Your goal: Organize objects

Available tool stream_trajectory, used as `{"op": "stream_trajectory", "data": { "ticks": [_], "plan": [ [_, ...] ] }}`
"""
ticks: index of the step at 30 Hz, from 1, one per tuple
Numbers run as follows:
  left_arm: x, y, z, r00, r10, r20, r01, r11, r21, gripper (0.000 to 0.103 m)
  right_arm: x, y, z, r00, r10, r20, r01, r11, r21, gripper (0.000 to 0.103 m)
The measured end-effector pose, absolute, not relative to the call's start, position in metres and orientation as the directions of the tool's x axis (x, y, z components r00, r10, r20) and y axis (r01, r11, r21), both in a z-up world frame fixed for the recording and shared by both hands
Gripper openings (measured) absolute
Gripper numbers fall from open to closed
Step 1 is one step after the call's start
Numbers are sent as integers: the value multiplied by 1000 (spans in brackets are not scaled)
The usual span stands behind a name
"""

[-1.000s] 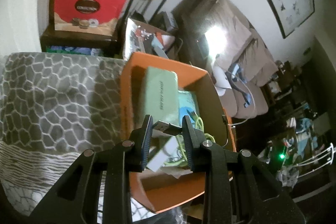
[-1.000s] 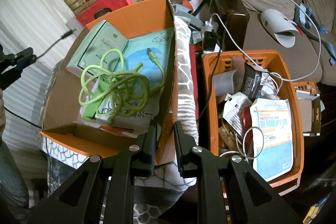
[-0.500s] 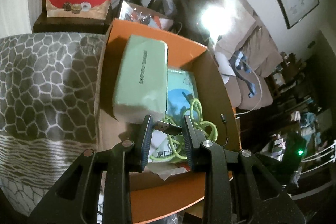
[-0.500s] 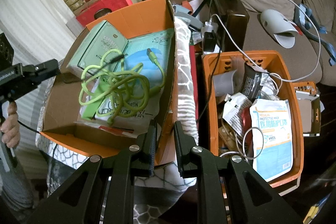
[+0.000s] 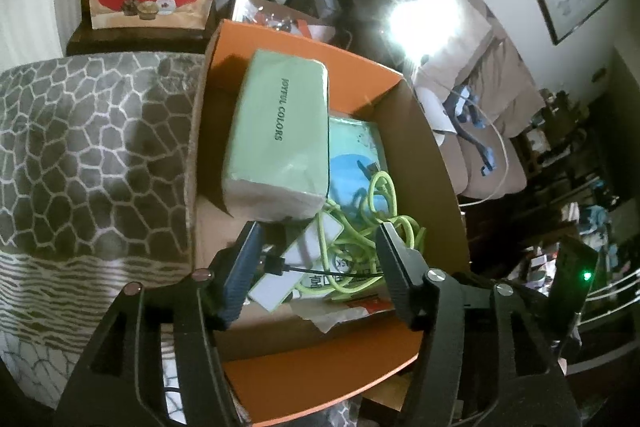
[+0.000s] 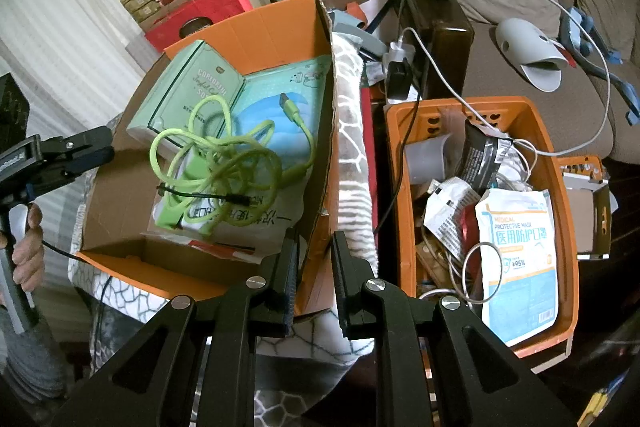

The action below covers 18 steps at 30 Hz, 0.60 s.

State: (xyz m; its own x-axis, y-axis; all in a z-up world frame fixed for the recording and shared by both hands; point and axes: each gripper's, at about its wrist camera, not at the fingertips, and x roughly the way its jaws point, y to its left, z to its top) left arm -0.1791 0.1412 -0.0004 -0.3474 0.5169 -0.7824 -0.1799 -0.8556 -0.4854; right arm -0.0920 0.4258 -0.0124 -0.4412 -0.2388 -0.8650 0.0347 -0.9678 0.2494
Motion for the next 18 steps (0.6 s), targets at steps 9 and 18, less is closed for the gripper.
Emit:
{"op": "stream_trajectory", "data": {
  "ticks": [9, 18],
  "plan": [
    [-156, 132, 33, -439, 427, -790, -263, -902, -341, 83, -90, 419, -10, -451, -201, -869, 32, -977, 209, 15],
    [-132, 116, 49, -495, 361, -790, -306, -924, -230, 91, -79, 412, 7, -509, -141, -849, 19, -988, 153, 18]
  ]
}}
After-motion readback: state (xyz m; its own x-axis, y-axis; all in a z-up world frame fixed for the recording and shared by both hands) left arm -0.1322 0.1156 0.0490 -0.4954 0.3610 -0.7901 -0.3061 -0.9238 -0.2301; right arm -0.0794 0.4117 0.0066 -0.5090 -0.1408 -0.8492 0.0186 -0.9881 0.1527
